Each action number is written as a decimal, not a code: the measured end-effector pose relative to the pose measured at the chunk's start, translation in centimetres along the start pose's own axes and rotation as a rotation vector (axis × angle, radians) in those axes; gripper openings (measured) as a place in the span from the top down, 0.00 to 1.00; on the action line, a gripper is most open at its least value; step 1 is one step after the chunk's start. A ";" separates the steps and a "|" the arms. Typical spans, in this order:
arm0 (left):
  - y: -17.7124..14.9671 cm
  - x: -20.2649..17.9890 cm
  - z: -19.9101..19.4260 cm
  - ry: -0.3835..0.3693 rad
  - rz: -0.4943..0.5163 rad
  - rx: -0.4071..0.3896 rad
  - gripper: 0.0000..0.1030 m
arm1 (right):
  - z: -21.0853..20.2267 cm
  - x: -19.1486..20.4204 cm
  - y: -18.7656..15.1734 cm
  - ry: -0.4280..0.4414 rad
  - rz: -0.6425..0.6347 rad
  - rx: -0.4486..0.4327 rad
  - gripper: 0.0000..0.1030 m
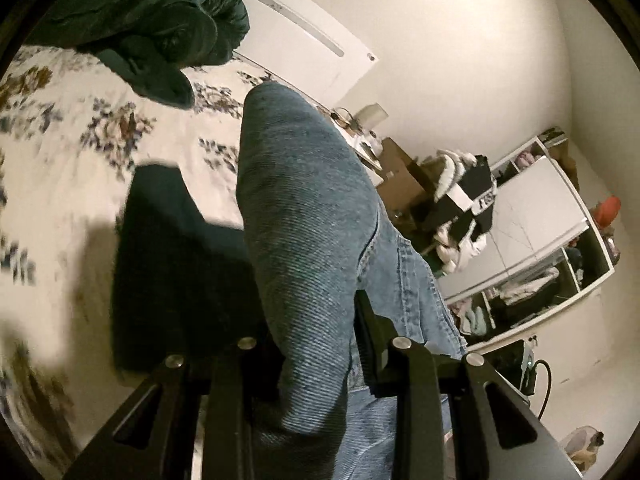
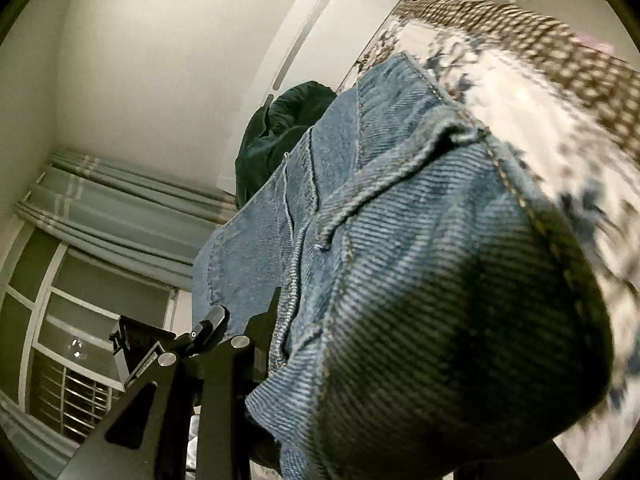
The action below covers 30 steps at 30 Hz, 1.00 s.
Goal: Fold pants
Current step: 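Carry the folded jeans with both grippers onto the stack of folded clothes, then open both grippers and withdraw them from the stacked jeans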
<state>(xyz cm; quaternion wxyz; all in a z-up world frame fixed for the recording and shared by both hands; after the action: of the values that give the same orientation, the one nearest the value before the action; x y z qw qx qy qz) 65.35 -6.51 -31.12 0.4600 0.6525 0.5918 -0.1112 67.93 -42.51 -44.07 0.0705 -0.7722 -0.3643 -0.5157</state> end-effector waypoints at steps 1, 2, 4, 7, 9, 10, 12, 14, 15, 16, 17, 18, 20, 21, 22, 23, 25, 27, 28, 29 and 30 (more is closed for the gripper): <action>1.1 1.7 1.1 0.011 -0.015 0.006 0.75 | 2.0 -0.3 0.8 -0.006 -0.004 0.005 0.68; 1.7 3.2 2.1 0.019 -0.028 0.014 0.75 | 4.1 -0.7 1.6 -0.011 -0.005 0.014 0.68; 2.0 6.7 4.1 0.052 -0.058 0.050 0.75 | 7.8 -2.1 2.0 -0.037 0.001 0.041 0.68; 1.0 11.1 6.4 0.135 -0.061 0.127 0.73 | 11.7 -4.6 1.5 -0.099 0.010 0.093 0.68; 0.5 12.2 6.6 0.162 -0.040 0.139 0.63 | 12.9 -5.7 1.0 -0.125 0.016 0.127 0.63; 0.5 12.7 6.4 0.181 -0.031 0.138 0.61 | 13.3 -6.0 0.8 -0.141 0.015 0.141 0.62; 0.4 13.1 6.0 0.162 -0.049 0.138 0.61 | 13.6 -6.8 1.0 -0.158 0.015 0.165 0.55; 0.2 12.8 5.6 0.152 -0.055 0.153 0.60 | 13.1 -6.4 1.4 -0.216 0.002 0.177 0.51; 0.3 12.7 5.5 0.153 -0.050 0.156 0.60 | 12.4 -6.6 1.2 -0.239 -0.003 0.182 0.48; 0.6 12.4 5.4 0.154 -0.047 0.160 0.59 | 11.8 -6.5 1.2 -0.257 -0.002 0.182 0.48; 0.5 12.1 5.4 0.154 -0.044 0.166 0.59 | 11.3 -6.5 1.4 -0.277 -0.005 0.181 0.47; 0.7 11.9 5.4 0.159 -0.044 0.170 0.59 | 10.7 -6.4 1.4 -0.311 -0.013 0.175 0.37; 1.0 11.9 5.3 0.184 -0.051 0.173 0.58 | 8.7 -6.0 1.2 -0.378 -0.028 0.161 0.30; 0.9 11.7 5.0 0.212 -0.044 0.173 0.55 | 7.9 -5.9 1.4 -0.403 -0.031 0.153 0.28; 1.2 11.8 5.1 0.232 -0.038 0.173 0.51 | 7.2 -6.0 1.7 -0.450 -0.047 0.143 0.25; 1.2 11.4 4.6 0.295 -0.019 0.173 0.31 | 6.4 -5.8 1.9 -0.526 -0.079 0.131 0.25; 1.1 10.8 3.9 0.378 0.018 0.162 0.00 | 5.4 -5.3 1.7 -0.593 -0.124 0.127 0.25; 0.8 9.2 2.4 0.432 0.069 0.139 0.00 | 4.6 -3.9 1.5 -0.688 -0.201 0.125 0.12; 0.6 8.7 2.0 0.454 0.082 0.139 0.00 | 4.2 -2.7 1.2 -0.742 -0.266 0.116 0.06; 0.3 7.7 1.2 0.489 0.103 0.138 0.00 | 3.9 -1.8 0.9 -0.796 -0.320 0.111 0.00; -0.1 6.7 0.5 0.515 0.121 0.132 0.00 | 3.3 -1.0 0.5 -0.828 -0.353 0.104 0.00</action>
<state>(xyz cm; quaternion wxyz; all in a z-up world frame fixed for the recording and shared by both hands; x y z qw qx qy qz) 67.26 -2.39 -36.04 0.2564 0.7222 0.6407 0.0478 70.52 -41.75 -46.32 -0.1314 -0.8348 -0.5136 -0.1483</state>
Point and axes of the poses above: each gripper's, at about its wrist camera, not at the fingertips, and z roughly the way its jaws point, x to its left, y to its top, the point moved 4 cm from there along z, roughly the way its jaws point, and after that the axes turned 1 degree about z, right-handed, at the moved point
